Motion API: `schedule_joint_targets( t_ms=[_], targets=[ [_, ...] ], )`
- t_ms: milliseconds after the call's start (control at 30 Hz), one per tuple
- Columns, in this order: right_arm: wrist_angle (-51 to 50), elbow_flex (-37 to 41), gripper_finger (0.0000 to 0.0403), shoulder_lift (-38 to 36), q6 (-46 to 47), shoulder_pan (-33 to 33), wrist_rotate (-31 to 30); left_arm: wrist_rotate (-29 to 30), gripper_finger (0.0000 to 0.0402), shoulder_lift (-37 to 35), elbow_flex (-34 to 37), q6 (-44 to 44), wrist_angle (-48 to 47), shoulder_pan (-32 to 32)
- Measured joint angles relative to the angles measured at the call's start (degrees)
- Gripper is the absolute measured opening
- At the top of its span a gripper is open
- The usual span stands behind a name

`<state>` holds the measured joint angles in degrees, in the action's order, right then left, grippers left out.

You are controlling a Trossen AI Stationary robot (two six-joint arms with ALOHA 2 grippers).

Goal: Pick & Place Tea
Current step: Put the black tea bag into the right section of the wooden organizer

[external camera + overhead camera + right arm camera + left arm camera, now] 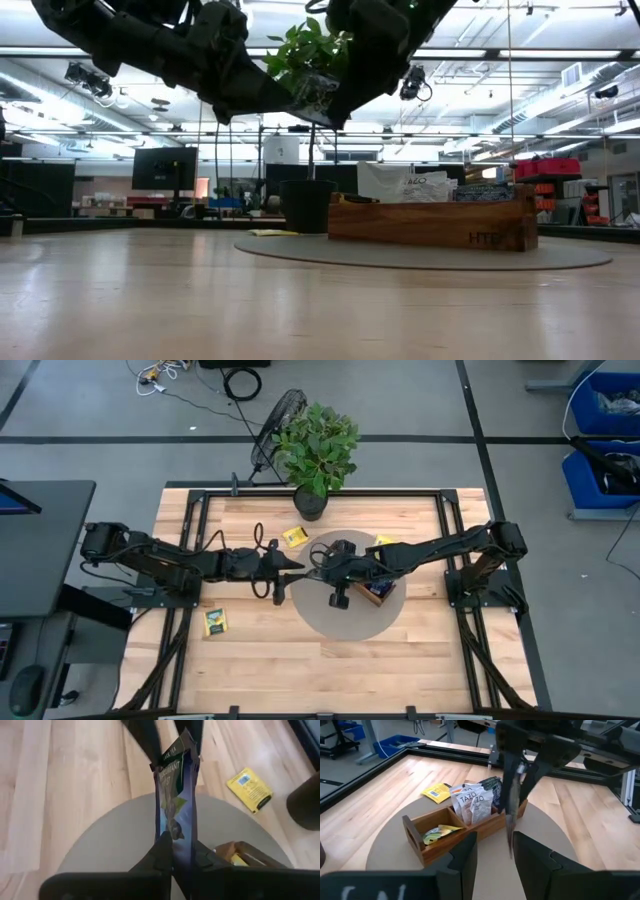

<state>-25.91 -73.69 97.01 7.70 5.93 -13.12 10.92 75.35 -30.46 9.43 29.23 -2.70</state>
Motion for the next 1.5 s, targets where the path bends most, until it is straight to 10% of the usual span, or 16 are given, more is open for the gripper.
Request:
schedule_joint_targets(
  t_ms=[300,533,800,1133,1500],
  targets=[
    [5.67,0.0,0.0014,-0.26,-2.63,0.68,-2.3,-0.04,0.0124,0.0,0.0,0.2,0.0,-0.17],
    [5.2,0.0,0.0017,-0.26,-2.84,0.66,-2.13,-1.53,0.0018,0.0,0.0,-1.37,0.7,-1.61],
    [3.38,-0.06,0.0031,-0.28,-2.78,0.53,1.41,-2.59,0.0003,0.0,-0.1,-4.12,-0.67,-3.14],
    [-8.7,0.11,0.012,-0.34,-0.66,-0.44,3.62,-3.15,0.0002,-0.02,-2.44,-3.02,-16.26,-2.26],
    [0.9,-0.25,0.0195,-0.66,-10.0,-0.2,3.7,-2.8,0.0002,-0.02,-11.11,-6.95,-33.55,-2.75]
  ],
)
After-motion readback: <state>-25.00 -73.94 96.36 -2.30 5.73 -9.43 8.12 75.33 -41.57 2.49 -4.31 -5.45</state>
